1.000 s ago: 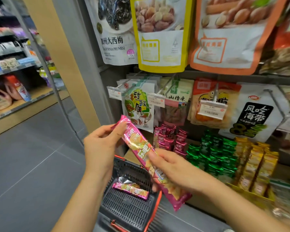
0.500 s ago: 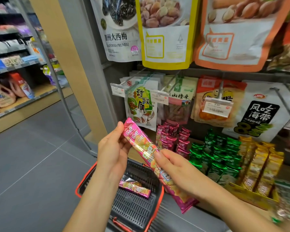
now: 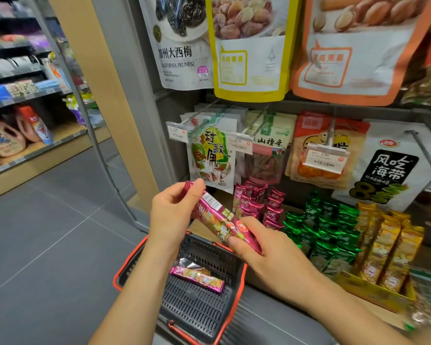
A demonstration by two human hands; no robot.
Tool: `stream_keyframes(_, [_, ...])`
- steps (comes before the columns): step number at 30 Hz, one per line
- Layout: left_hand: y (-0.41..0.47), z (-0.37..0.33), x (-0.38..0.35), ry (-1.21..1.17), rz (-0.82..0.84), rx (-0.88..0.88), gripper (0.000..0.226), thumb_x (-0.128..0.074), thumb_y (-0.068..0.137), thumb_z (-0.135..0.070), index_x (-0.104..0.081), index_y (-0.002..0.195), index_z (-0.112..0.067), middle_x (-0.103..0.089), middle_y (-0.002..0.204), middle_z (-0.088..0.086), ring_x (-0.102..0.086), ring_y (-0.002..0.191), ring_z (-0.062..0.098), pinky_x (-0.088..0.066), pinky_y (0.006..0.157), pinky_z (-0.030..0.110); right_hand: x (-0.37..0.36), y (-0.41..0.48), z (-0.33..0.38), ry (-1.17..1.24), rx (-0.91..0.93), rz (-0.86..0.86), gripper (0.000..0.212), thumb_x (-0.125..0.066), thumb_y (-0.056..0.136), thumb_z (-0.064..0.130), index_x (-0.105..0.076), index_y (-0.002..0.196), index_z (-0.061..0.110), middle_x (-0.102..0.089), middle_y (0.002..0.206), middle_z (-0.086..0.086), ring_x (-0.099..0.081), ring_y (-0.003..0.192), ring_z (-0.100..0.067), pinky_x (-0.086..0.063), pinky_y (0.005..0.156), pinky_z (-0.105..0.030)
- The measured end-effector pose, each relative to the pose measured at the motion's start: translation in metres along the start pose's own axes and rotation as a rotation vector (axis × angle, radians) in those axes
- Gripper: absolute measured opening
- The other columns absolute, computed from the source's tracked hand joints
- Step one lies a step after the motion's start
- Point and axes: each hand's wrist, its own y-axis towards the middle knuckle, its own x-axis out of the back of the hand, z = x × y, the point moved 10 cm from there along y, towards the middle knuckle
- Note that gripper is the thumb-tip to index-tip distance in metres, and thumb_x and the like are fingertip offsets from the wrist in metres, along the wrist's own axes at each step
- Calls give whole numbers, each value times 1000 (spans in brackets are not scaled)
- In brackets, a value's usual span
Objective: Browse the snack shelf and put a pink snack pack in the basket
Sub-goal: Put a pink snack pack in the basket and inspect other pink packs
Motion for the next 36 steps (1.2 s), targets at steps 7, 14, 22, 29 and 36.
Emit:
stream_keyframes(7, [5, 15, 29, -146, -218, 97, 29, -61, 93, -29, -79, 73, -20, -74, 75, 0, -70, 74, 9, -54, 73, 27, -11, 1, -3, 95, 27, 140, 53, -34, 85, 77, -37, 131, 50, -58, 103, 19, -55, 90, 0, -49, 79, -30])
stream_keyframes(14, [7, 28, 28, -366, -227, 176, 14, -70, 83, -29, -78, 81, -17, -70, 74, -3, -65, 77, 8, -55, 75, 24, -10, 0, 3, 362, 13, 106, 42, -34, 92, 62, -52, 123, 41, -63, 79, 23, -57, 65, 2, -43, 60, -21])
stream_keyframes(22, [-6, 32, -22, -456, 1, 278, 46, -75, 66, -26, -65, 104, -3, -74, 92, 10, -71, 78, 18, -58, 66, 26, -10, 0, 3, 344, -64, 36, 63, -18, 74, 90, -36, 126, 60, -64, 98, 16, -58, 87, 12, -47, 77, -20])
stream_keyframes(29, [-28, 43, -68, -362, 250, 302, 45, -78, 66, -29, -68, 104, -7, -76, 91, 9, -73, 80, 20, -58, 67, 28, -16, 6, -10, 421, -182, 83, 106, -17, 63, 98, 4, 152, 44, -22, 153, 21, -23, 139, 4, -20, 114, -24])
stream_keyframes(36, [-34, 43, -79, 12, 458, 169, 27, -81, 67, -26, -75, 93, -26, -76, 90, 2, -71, 83, 12, -54, 69, 22, 5, 16, -3, 439, -104, 8, 52, -42, 86, 64, -44, 133, 42, -54, 124, 1, -50, 118, -5, -44, 99, -28])
